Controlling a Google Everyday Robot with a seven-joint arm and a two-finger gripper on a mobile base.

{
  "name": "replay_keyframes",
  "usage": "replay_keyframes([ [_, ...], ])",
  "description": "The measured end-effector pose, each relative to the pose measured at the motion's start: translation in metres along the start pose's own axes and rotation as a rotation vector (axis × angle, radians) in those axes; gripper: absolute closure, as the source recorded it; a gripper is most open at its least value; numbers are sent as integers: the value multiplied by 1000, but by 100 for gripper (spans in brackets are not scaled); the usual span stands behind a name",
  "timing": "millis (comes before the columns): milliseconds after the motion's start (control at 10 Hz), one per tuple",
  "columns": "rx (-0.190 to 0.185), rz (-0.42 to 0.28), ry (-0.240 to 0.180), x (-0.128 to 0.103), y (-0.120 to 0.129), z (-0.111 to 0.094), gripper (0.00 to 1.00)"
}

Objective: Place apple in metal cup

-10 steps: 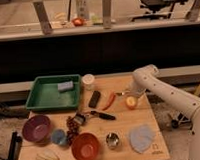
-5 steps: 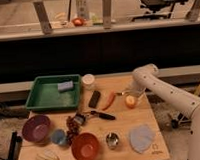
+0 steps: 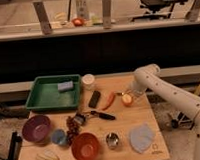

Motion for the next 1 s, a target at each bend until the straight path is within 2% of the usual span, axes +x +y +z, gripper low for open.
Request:
replay_keyframes([
  [800,-44,-38,-26,-9,1,7,21],
  [1000,-55,-44,-18,-12,1,7,38],
])
